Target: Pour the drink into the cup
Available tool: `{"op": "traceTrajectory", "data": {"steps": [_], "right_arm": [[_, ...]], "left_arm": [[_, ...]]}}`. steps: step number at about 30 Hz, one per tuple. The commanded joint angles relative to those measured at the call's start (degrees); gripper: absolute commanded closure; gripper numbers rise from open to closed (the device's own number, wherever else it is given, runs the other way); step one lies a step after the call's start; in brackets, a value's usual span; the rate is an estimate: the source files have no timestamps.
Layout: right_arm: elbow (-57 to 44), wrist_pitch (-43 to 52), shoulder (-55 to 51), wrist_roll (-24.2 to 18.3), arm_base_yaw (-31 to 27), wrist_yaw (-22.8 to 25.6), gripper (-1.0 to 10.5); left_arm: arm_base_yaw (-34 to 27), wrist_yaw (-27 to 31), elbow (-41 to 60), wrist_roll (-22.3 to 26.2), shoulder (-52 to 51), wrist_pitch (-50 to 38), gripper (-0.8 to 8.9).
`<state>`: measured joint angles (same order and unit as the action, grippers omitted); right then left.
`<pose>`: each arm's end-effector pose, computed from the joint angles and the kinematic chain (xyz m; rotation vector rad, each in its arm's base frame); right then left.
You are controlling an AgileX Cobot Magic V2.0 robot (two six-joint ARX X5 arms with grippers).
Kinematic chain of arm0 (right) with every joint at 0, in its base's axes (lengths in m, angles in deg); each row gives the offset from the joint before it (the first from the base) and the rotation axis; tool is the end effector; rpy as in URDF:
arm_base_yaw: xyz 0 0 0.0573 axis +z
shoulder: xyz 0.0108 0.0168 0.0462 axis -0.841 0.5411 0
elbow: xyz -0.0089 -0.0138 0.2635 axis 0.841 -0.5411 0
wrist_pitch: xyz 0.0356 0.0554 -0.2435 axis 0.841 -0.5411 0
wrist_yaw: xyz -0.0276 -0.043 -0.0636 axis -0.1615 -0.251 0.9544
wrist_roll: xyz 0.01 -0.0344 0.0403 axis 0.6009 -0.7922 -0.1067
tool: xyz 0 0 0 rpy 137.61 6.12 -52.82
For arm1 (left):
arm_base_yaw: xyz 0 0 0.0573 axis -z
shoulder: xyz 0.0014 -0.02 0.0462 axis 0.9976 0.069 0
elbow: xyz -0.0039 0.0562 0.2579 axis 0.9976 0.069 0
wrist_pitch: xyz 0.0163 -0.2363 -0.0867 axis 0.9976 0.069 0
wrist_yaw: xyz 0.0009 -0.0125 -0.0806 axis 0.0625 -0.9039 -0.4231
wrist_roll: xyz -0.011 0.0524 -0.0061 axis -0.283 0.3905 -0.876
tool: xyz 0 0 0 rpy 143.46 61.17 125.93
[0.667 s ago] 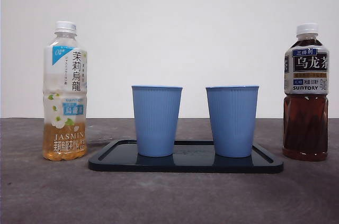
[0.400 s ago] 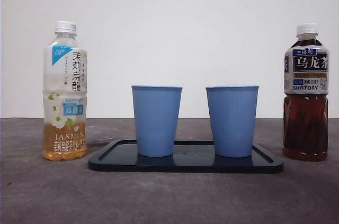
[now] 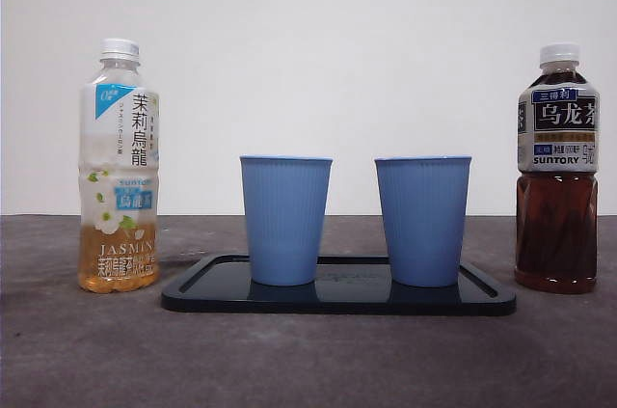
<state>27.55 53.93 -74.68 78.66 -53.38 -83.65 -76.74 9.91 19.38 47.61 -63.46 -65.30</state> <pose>0.0800 0.0128 0.2624 0.3561 0.1680 0.2989 0.0891 -0.0171 0.2613 -0.3016 0.1360 -0.2303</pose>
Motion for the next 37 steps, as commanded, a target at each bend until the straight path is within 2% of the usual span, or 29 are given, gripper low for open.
{"op": "traceTrajectory", "data": {"steps": [1, 8, 15, 28, 30, 32, 34, 37], "right_arm": [[3.87, -1.86, 3.06, -0.57, 0.15, -1.99, 9.4], [12.87, -10.29, 11.17, -7.58, 0.15, -8.63, 9.4], [17.09, -16.0, 16.66, -15.41, 0.15, -18.03, 9.4], [17.11, -16.0, 17.4, -16.13, 0.15, -18.18, 9.3], [17.09, -16.0, 17.4, -16.04, 0.15, -18.21, 9.3], [17.09, -16.0, 17.4, -15.96, 0.15, -18.21, 9.0], [17.11, -16.0, 17.4, -15.91, 0.15, -18.18, 7.6], [17.09, -16.0, 17.4, -15.87, 0.15, -18.16, 5.4]], "left_arm": [[0.22, -1.95, -5.95, 3.76, 3.98, 2.21, 7.99], [0.33, -10.95, -16.52, 8.28, 13.25, 8.35, 7.99], [2.03, -22.6, -19.47, 9.79, 19.63, 8.87, 7.99], [2.89, -23.32, -19.45, 10.1, 24.87, 8.81, 7.8], [2.89, -23.32, -19.45, 10.1, 25.16, 8.81, 7.3], [2.89, -23.28, -19.45, 10.12, 25.38, 8.76, 6.16], [2.89, -23.26, -19.45, 10.1, 25.49, 8.79, 4.76], [2.89, -23.26, -19.45, 10.1, 25.57, 8.76, 3.5]]}}
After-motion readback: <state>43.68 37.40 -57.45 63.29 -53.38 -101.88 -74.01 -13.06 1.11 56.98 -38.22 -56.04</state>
